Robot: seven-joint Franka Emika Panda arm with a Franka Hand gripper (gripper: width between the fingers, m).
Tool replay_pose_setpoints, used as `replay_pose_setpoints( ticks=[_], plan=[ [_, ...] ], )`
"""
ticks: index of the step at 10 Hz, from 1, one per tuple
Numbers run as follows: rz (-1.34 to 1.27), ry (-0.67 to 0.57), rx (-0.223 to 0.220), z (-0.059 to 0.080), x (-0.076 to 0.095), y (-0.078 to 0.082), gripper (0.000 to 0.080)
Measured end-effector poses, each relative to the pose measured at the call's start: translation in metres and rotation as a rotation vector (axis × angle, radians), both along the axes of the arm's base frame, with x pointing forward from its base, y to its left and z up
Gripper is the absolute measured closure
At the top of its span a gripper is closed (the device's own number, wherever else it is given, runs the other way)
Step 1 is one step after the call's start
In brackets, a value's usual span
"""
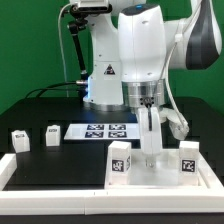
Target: Assemble square table
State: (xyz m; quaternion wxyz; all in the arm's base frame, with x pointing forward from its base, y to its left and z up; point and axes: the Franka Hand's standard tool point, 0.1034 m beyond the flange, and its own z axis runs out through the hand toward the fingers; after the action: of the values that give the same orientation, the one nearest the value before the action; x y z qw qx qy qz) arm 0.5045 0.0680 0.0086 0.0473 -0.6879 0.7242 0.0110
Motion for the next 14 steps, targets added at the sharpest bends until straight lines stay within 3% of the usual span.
replay_pose_setpoints(
  ticks=[2, 3, 4, 5, 14],
  plan=[
    [0.0, 0.003, 0.0, -0.001, -0.001, 0.0, 0.052],
    [0.001, 0.022, 0.004, -0.004, -0.007, 0.0, 0.0655],
    [0.001, 0.033, 0.007, -0.005, -0.011, 0.0, 0.0655],
    [0.012, 0.032, 0.007, -0.005, -0.011, 0.001, 0.0747],
    [0.069, 0.018, -0.001, -0.003, -0.013, -0.003, 0.0747]
  ],
)
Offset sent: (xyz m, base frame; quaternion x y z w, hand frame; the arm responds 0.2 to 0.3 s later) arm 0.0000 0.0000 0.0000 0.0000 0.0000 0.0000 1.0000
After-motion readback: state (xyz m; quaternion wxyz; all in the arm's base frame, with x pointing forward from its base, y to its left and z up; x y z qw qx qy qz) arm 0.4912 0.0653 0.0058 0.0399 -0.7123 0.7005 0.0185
